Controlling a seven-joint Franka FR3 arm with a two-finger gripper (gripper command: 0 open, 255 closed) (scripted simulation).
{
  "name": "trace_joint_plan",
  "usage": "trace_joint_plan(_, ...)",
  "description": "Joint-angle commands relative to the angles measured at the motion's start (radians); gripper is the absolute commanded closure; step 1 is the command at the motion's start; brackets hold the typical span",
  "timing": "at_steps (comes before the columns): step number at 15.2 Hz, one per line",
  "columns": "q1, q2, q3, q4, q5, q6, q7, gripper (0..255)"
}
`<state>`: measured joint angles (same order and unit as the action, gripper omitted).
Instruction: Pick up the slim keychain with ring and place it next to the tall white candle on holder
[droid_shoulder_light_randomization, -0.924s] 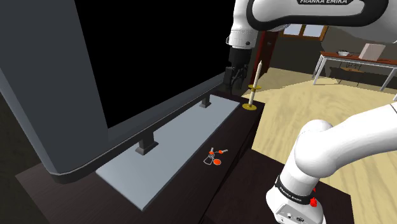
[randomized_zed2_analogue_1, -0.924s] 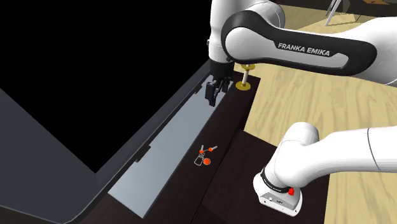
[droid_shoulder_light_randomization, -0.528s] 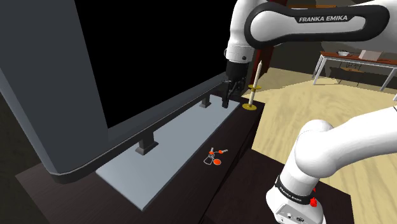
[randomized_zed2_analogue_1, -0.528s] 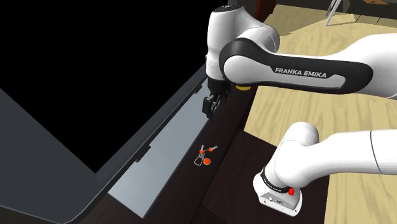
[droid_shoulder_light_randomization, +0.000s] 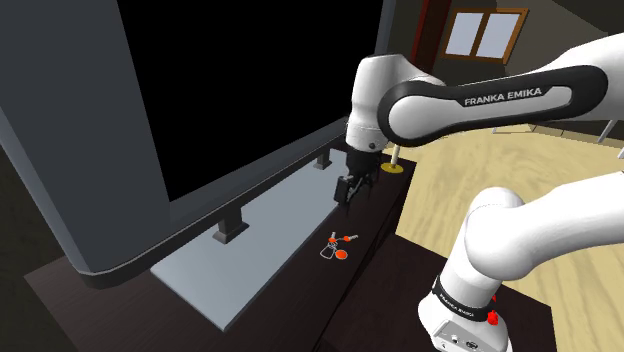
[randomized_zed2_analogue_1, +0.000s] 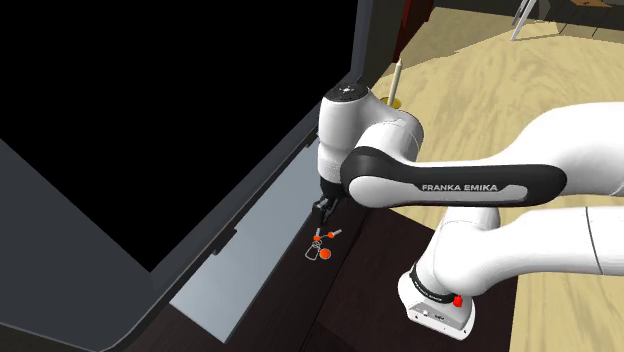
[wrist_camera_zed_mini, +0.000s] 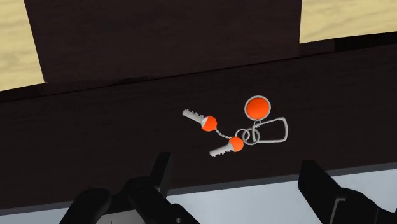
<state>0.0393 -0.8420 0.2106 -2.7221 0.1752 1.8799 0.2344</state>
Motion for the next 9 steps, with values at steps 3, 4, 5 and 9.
trace_joint_plan(3,0.037,0.019,0.083,-0.096,0.065,0.123,0.085,0)
trace_joint_plan(4,0.047,0.032,0.105,-0.116,0.082,0.158,0.107,0)
trace_joint_plan(5,0.056,0.048,0.128,-0.135,0.099,0.194,0.128,0)
trace_joint_plan(9,0.070,0.092,0.166,-0.173,0.129,0.278,0.154,0)
